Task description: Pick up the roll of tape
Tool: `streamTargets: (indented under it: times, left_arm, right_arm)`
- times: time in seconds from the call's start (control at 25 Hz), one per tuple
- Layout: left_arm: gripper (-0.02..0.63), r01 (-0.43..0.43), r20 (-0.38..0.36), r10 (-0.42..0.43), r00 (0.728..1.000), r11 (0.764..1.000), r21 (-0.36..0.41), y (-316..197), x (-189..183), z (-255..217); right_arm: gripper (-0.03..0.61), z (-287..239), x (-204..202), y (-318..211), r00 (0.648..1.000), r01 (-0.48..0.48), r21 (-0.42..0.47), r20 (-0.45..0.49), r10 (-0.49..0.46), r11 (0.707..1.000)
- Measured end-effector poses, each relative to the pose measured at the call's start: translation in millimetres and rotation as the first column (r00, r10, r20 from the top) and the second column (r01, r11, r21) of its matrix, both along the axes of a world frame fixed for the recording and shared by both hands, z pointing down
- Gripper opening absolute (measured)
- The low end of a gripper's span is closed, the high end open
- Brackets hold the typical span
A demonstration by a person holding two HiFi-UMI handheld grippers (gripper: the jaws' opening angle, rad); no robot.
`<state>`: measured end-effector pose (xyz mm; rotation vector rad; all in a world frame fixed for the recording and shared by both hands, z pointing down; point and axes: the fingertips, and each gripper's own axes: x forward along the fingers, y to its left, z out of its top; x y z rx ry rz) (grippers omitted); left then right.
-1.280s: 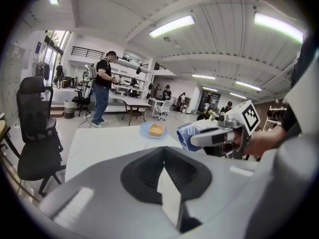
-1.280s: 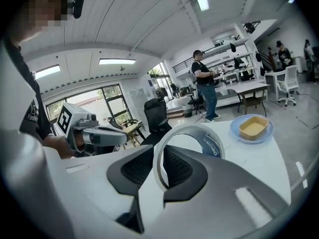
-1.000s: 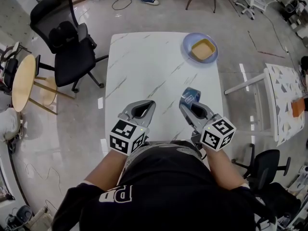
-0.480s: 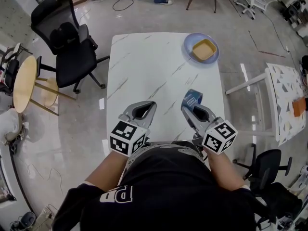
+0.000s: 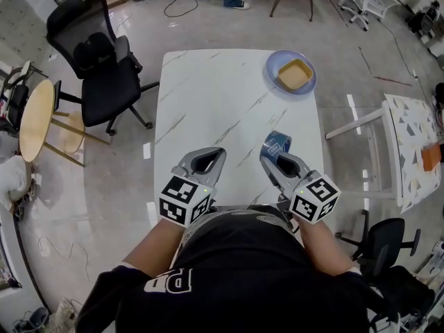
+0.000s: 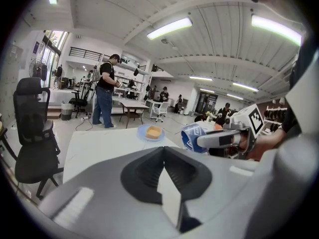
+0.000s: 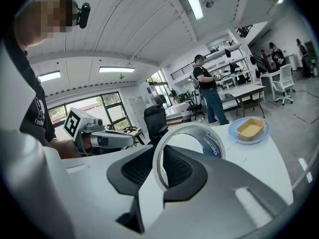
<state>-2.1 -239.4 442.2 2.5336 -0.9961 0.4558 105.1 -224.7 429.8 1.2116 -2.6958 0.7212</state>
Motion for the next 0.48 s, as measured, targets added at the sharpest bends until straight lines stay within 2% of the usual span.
streamTargets:
  times: [0.48]
  left_arm:
    - [0.058, -0.004, 0.003, 0.004, 1.000, 1.000, 0.002, 0.4, 3.1, -1.1]
  right_arm:
    - [0.055, 0.9, -0.6, -0.1, 1.000, 0.016, 0.005, -0.027, -0.016, 1.000]
